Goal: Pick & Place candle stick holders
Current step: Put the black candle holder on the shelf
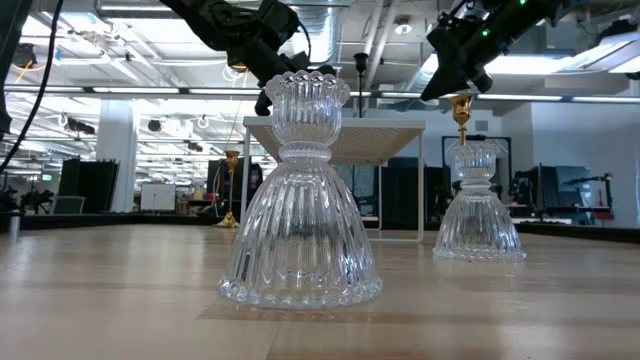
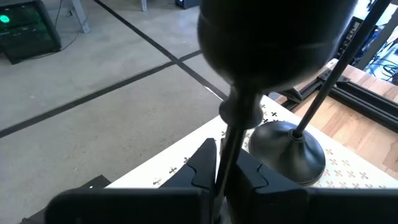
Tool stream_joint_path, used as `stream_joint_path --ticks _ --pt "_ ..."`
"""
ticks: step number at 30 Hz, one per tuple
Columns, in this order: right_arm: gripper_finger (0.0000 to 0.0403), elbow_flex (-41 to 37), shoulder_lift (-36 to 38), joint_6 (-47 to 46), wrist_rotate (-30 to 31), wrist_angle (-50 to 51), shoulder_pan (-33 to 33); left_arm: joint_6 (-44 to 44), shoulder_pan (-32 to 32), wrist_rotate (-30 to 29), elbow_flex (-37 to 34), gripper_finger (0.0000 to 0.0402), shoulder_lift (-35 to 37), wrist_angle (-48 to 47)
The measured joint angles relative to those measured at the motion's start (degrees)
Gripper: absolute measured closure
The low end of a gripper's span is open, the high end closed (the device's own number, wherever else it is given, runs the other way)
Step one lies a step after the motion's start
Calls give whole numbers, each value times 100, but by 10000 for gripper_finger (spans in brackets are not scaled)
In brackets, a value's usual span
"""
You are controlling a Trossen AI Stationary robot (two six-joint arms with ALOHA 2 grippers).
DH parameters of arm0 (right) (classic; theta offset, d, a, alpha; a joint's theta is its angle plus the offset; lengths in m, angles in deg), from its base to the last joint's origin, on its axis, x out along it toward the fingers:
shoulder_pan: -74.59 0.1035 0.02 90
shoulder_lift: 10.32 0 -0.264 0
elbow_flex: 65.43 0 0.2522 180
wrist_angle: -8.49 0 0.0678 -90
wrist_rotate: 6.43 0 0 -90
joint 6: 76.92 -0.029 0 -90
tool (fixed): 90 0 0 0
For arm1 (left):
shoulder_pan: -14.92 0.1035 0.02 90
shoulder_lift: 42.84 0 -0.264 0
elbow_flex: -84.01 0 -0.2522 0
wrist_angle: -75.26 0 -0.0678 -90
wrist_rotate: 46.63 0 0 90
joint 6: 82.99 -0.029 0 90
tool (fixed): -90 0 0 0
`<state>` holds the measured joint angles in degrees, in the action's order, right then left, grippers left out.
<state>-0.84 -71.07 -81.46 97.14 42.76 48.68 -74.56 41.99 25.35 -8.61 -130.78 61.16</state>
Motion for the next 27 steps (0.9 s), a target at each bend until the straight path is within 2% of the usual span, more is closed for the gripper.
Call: stream_joint_path --ticks 7,20,27 --pt "403 0 0 0 0 0 0 -45 0 -67 -7 341 -7 43" --pt "403 0 0 0 0 0 0 -46 -22 -84 -7 190 8 80" --pt "403 0 0 -2 0 0 0 -46 -136 -81 -7 125 17 81"
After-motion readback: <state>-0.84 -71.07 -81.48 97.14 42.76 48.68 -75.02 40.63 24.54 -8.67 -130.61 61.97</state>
